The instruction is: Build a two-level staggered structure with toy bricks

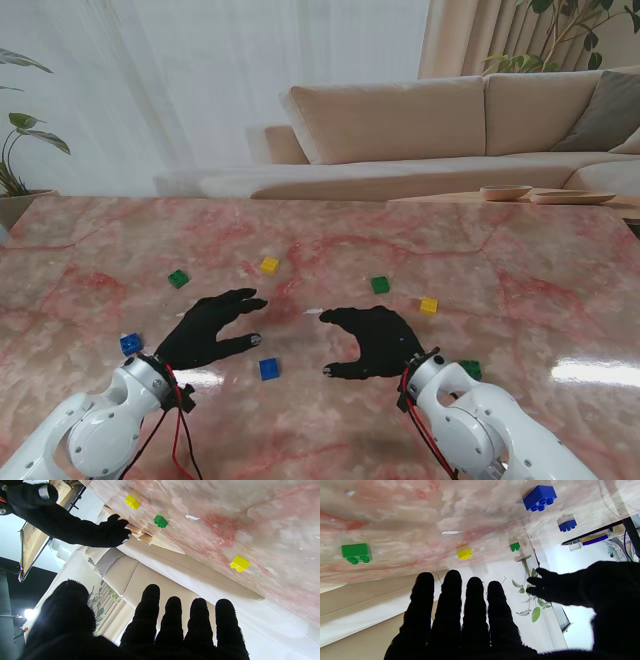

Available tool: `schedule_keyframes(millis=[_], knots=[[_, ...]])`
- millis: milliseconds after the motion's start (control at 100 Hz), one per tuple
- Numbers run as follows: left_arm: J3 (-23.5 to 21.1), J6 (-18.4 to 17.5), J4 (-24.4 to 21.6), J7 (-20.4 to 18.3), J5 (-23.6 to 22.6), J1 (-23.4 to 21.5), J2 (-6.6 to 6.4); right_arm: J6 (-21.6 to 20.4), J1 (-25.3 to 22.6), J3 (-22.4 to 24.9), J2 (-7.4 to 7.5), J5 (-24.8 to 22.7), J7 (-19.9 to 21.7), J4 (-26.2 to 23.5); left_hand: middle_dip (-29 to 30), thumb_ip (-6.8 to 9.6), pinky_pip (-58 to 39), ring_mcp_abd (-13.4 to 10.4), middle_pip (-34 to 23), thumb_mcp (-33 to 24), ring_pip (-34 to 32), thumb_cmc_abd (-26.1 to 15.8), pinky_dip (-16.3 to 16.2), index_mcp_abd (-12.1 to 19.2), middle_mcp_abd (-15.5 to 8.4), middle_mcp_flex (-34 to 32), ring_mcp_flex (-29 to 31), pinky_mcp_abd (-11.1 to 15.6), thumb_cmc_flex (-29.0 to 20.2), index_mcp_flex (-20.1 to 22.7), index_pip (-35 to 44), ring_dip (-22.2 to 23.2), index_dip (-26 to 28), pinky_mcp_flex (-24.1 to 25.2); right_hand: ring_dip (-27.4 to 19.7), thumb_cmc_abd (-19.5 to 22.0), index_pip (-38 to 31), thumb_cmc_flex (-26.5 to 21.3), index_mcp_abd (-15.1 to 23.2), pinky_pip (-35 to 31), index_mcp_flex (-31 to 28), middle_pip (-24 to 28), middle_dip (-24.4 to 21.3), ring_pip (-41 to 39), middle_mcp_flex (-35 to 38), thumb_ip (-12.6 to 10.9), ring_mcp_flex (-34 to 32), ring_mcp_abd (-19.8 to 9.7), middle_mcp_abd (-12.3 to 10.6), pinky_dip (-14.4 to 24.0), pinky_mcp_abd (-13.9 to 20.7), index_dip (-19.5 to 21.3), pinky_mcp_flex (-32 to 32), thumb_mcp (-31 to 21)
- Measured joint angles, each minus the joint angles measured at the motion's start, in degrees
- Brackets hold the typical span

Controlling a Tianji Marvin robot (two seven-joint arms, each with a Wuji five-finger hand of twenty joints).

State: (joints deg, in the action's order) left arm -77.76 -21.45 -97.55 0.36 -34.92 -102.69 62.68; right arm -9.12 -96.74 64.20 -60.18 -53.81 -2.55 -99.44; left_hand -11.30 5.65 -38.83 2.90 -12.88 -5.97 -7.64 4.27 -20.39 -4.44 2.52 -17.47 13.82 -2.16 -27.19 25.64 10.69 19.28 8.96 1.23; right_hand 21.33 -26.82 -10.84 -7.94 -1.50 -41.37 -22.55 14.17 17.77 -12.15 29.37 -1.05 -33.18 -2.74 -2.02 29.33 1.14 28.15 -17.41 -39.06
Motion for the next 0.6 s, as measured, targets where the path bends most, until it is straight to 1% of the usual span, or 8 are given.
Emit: schedule_keyframes(millis=[60, 120, 190, 270, 360, 510, 530, 600], knots=[[-0.92, -0.29, -0.52, -0.09, -0.16, -0.46, 0.0, 1.88, 1.85, -2.93, 0.24, -0.03, 0.33, 0.58, 0.0, 0.0, 0.0, 0.0, 0.0, 0.0, 0.0, 0.0, 0.0, 0.0, 0.0, 0.0, 0.0, 0.0, 0.0, 0.0, 0.0, 0.0, 0.0, 0.0, 2.7, -1.52, -0.02, -2.33, -0.03, -2.0, 0.0, 2.59, 3.21, -3.29, -0.21, 0.35, -0.03, -0.49, -0.06, 3.69, -0.02, 0.03, -0.16, -0.29], [-1.78, -0.46, -1.04, -0.15, -0.24, -0.87, 0.0, 3.53, 4.14, -6.17, 0.38, -0.57, 0.49, 1.7, 0.0, 0.0, 0.0, 0.0, 0.0, 0.0, 0.0, -0.01, 0.0, 0.0, 0.0, 0.0, 0.0, 0.0, 0.0, 0.0, 0.0, 0.0, 0.0, 0.0, 5.93, -2.79, -0.22, -3.03, -0.06, -3.4, 0.0, 4.96, 6.21, -7.36, -0.88, 0.37, -0.03, -1.01, -0.13, 7.09, -0.02, 0.13, -0.18, -0.43], [-2.49, -0.64, -1.53, -0.12, -0.43, -1.28, 0.0, 5.1, 6.61, -9.35, 0.38, -1.71, 0.88, 2.99, 0.0, 0.0, 0.0, 0.0, 0.0, 0.0, 0.0, -0.01, 0.0, 0.0, 0.0, 0.0, 0.0, 0.0, 0.0, 0.0, 0.0, 0.0, 0.0, 0.0, 9.22, -4.26, -0.4, -3.03, -0.08, -4.83, 0.0, 7.84, 9.29, -13.74, -2.14, 0.37, 0.41, -1.36, -0.34, 10.04, 0.06, 0.49, -0.18, -0.3], [-3.3, -0.83, -2.06, -0.01, -0.64, -1.81, -0.01, 7.28, 9.77, -13.53, 0.38, -1.94, 0.79, 4.94, 0.0, 0.0, 0.0, 0.0, 0.0, 0.0, 0.0, -0.01, 0.0, 0.0, 0.0, 0.0, 0.0, 0.0, 0.0, 0.0, 0.0, 0.0, 0.0, 0.0, 12.8, -5.95, -0.47, -5.07, -0.16, -6.61, 0.16, 11.51, 12.67, -20.06, -2.92, 0.38, 1.54, -1.9, -0.62, 12.84, 0.32, 0.52, -0.07, -0.42], [-4.1, -0.99, -2.68, -0.03, -0.84, -2.46, -0.04, 9.38, 14.24, -19.26, 0.18, -1.53, -0.62, 8.61, 0.0, 0.0, 0.0, 0.0, 0.0, 0.0, 0.0, -0.01, 0.0, 0.0, 0.0, 0.0, 0.0, 0.0, 0.0, 0.0, 0.0, 0.0, 0.0, 0.0, 14.81, -7.44, -0.48, -5.74, -0.31, -8.55, 1.11, 14.83, 15.95, -25.8, -3.55, 0.39, 2.1, -3.19, -1.7, 14.15, 0.38, 0.52, 0.01, -0.12], [-5.18, -1.3, -3.36, -0.16, -1.13, -3.42, -0.1, 10.85, 20.41, -26.4, -1.0, 1.77, -2.58, 14.66, 0.0, 0.0, 0.0, 0.0, 0.0, 0.0, 0.0, -0.01, 0.0, 0.0, 0.0, 0.0, 0.0, 0.0, 0.0, 0.0, 0.0, 0.0, 0.0, 0.0, 15.79, -7.49, -0.53, -5.76, -0.85, -10.64, 1.22, 17.93, 19.06, -29.0, -3.71, 0.44, 1.94, -3.68, -1.91, 14.85, 0.42, 0.77, 0.32, -0.12], [-5.28, -1.33, -3.43, -0.15, -1.18, -3.54, -0.11, 11.05, 21.13, -27.37, -1.16, 2.16, -3.05, 15.35, 0.0, 0.0, 0.0, 0.0, 0.0, 0.0, 0.0, -0.01, 0.0, 0.0, 0.0, 0.0, 0.0, 0.0, 0.0, 0.0, 0.0, 0.0, 0.0, 0.0, 16.16, -7.49, -0.64, -5.76, -0.86, -10.73, 1.41, 18.32, 19.47, -29.39, -3.73, 1.39, 1.94, -3.68, -1.93, 14.88, 0.42, 1.17, 0.34, -0.12], [-5.52, -1.43, -3.65, -0.09, -1.28, -3.94, -0.13, 11.73, 23.51, -30.74, -1.86, 3.02, -5.14, 17.74, 0.0, 0.0, 0.0, 0.0, 0.0, 0.0, 0.0, -0.01, 0.0, 0.0, 0.0, 0.0, 0.0, 0.0, 0.0, 0.0, 0.0, 0.0, 0.0, 0.0, 16.23, -7.49, -1.34, -5.76, -0.96, -11.43, 1.81, 18.99, 20.13, -30.25, -4.31, 1.48, 2.28, -3.74, -2.0, 14.89, 0.55, 2.01, 0.71, -0.12]])
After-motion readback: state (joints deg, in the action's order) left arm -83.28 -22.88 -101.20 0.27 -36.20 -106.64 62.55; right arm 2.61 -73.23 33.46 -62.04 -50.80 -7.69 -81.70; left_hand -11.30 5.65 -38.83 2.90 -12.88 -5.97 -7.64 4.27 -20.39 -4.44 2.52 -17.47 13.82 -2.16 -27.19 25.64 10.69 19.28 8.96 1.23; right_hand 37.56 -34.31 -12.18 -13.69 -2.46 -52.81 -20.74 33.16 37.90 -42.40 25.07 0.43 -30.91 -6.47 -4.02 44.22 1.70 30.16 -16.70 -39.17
